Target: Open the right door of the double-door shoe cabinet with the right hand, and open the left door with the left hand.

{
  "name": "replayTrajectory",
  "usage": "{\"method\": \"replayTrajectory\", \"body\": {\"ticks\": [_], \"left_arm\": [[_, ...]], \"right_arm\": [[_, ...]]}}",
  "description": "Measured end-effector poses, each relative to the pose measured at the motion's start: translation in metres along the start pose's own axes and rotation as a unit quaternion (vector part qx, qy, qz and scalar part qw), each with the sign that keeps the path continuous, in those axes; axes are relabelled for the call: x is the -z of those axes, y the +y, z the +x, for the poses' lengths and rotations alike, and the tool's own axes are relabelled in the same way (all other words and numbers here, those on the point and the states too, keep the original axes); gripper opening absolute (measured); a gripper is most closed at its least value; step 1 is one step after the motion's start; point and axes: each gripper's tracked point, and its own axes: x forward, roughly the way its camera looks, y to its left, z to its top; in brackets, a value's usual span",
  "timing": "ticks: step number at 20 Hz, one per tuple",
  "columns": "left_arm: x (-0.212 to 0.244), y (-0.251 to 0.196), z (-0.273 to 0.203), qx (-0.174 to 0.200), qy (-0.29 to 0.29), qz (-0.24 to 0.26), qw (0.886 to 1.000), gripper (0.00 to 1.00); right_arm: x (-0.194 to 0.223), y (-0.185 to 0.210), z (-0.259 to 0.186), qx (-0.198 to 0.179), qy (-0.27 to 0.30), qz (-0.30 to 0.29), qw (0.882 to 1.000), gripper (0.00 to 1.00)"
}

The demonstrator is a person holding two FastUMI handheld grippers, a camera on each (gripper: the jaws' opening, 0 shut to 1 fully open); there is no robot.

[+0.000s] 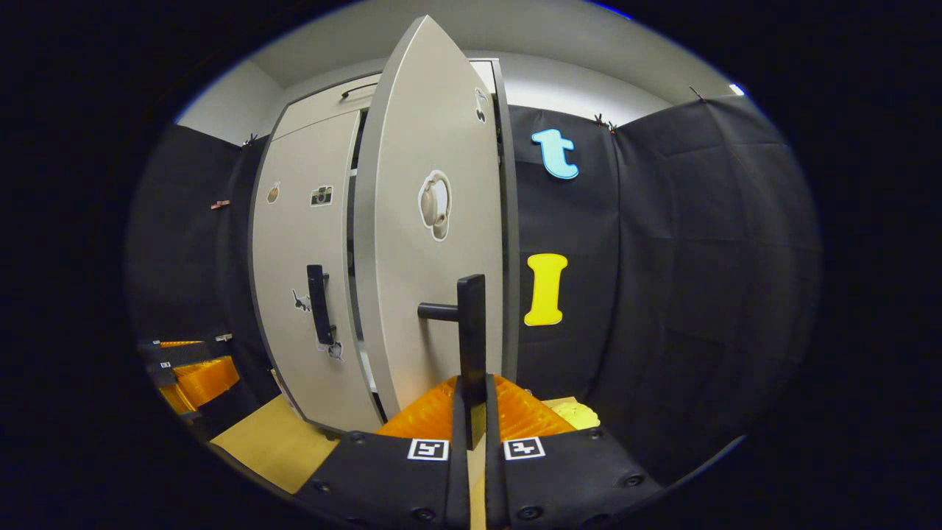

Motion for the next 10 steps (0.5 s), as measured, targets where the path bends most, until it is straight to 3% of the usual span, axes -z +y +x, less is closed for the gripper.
{"method": "replayTrajectory", "body": {"ticks": [6,10], "left_arm": [[-0.002,-0.014,0.014,0.008,-0.001,0.0,1.0,0.93],[-0.001,-0.021,0.022,0.01,0.002,0.005,1.0,0.93]], "right_arm": [[-0.002,-0.024,-0.004,0.006,-0.001,0.002,1.0,0.12],[-0.003,-0.058,-0.002,0.038,-0.002,-0.007,0.999,0.1]]}}
